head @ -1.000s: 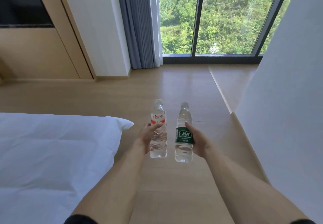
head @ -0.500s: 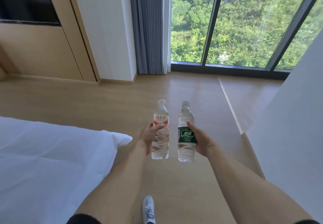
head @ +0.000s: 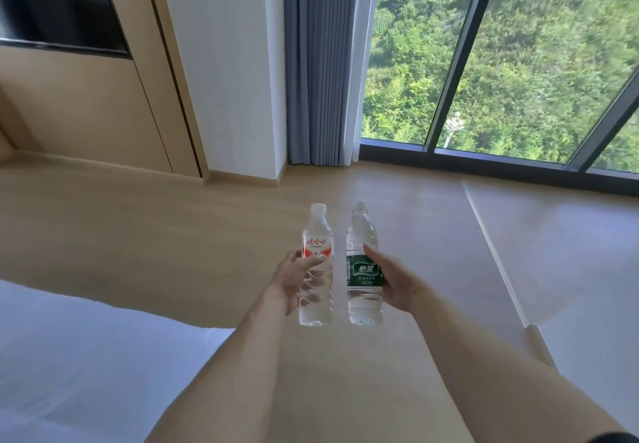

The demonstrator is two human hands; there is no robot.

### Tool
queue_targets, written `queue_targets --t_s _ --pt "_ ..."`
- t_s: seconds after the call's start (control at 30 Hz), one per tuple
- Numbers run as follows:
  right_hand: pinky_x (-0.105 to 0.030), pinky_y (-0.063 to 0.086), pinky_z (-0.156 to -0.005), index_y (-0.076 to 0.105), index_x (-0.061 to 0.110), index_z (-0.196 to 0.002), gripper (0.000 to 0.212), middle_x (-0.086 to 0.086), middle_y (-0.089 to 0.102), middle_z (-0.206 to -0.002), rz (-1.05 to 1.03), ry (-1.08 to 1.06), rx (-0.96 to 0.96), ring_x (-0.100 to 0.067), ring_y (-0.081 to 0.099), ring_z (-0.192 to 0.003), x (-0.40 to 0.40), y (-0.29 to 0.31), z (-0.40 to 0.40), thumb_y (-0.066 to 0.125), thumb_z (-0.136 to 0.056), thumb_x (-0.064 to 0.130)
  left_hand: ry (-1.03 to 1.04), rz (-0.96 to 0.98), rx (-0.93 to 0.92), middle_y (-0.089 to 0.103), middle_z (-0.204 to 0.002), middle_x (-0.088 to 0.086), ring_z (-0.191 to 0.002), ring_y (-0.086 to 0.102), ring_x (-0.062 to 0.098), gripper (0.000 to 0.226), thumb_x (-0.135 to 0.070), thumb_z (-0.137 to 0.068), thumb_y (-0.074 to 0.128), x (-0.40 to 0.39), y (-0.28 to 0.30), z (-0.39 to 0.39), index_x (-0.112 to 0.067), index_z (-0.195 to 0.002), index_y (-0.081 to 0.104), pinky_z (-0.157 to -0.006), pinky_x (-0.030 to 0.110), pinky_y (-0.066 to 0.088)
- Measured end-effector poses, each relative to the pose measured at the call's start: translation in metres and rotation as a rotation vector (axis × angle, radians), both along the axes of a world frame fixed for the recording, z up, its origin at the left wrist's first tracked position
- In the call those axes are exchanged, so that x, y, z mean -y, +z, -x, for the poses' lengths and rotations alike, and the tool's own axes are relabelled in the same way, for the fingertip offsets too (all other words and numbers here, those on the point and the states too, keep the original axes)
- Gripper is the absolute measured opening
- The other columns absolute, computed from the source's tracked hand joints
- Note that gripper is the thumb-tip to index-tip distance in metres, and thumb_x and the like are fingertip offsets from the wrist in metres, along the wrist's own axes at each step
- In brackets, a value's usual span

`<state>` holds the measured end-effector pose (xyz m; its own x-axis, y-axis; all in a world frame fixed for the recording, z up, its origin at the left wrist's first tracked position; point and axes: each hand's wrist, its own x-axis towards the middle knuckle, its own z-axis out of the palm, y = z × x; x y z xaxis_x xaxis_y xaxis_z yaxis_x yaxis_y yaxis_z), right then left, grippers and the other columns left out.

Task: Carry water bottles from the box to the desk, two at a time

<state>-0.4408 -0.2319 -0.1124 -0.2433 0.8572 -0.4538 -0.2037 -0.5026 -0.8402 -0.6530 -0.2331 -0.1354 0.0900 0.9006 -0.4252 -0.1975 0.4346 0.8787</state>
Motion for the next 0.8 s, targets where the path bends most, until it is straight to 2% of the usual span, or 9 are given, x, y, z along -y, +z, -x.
queue_targets --t_s 0.1,0.2,0.33,0.57,0.7,0.8 --pt "-0.052 0.051 -0.094 0.053 -0.001 -0.136 0.052 -0.023 0.066 -0.115 -0.003 0.035 0.001 -0.035 0.067 -0.096 -0.049 -0.004 0.020 0.056 -0.100 0.037 0.033 -0.018 0.030 0.066 -0.102 0.019 -0.080 0.064 0.034 0.057 -0.030 -0.071 0.081 -0.039 -0.002 0.018 -0.015 -0.120 0.058 -0.066 0.045 0.052" --pt "-0.053 0.057 -0.087 0.055 0.000 -0.133 0.050 -0.024 0.069 -0.113 0.003 0.078 0.010 -0.036 0.069 -0.096 -0.096 -0.009 0.038 0.056 -0.100 0.037 0.064 -0.013 0.035 0.070 -0.103 0.017 -0.081 0.064 0.033 0.062 -0.033 -0.067 0.081 -0.074 -0.003 0.032 -0.016 -0.122 0.059 -0.065 0.045 0.051" --pt "-0.050 0.058 -0.077 0.055 0.000 -0.131 0.053 -0.026 0.068 -0.115 0.018 0.147 -0.017 -0.038 0.069 -0.096 -0.163 -0.020 0.064 0.060 -0.095 0.038 0.151 -0.011 0.038 0.069 -0.104 0.016 -0.085 0.063 0.033 0.056 -0.034 -0.070 0.081 -0.124 -0.009 0.054 -0.018 -0.120 0.060 -0.064 0.044 0.051" --pt "-0.052 0.057 -0.078 0.054 -0.005 -0.132 0.056 -0.031 0.063 -0.125 0.090 0.272 0.006 -0.042 0.066 -0.103 -0.307 -0.037 0.110 0.062 -0.096 0.037 0.314 0.017 0.017 0.069 -0.105 0.012 -0.085 0.062 0.032 0.063 -0.039 -0.064 0.084 -0.236 -0.017 0.086 -0.021 -0.119 0.060 -0.065 0.045 0.054" --pt "-0.057 0.055 -0.086 0.053 -0.005 -0.133 0.062 -0.032 0.061 -0.129 0.140 0.368 -0.014 -0.046 0.062 -0.113 -0.390 -0.033 0.134 0.066 -0.090 0.038 0.426 0.039 0.015 0.070 -0.102 0.013 -0.083 0.067 0.033 0.074 -0.044 -0.055 0.088 -0.302 -0.012 0.101 -0.020 -0.118 0.058 -0.073 0.054 0.056" --pt "-0.056 0.055 -0.089 0.054 -0.003 -0.133 0.061 -0.031 0.062 -0.128 0.149 0.451 -0.022 -0.043 0.064 -0.109 -0.448 -0.027 0.150 0.065 -0.091 0.040 0.507 0.041 0.026 0.069 -0.101 0.015 -0.079 0.067 0.032 0.068 -0.042 -0.059 0.087 -0.349 -0.008 0.114 -0.020 -0.116 0.056 -0.071 0.051 0.057"
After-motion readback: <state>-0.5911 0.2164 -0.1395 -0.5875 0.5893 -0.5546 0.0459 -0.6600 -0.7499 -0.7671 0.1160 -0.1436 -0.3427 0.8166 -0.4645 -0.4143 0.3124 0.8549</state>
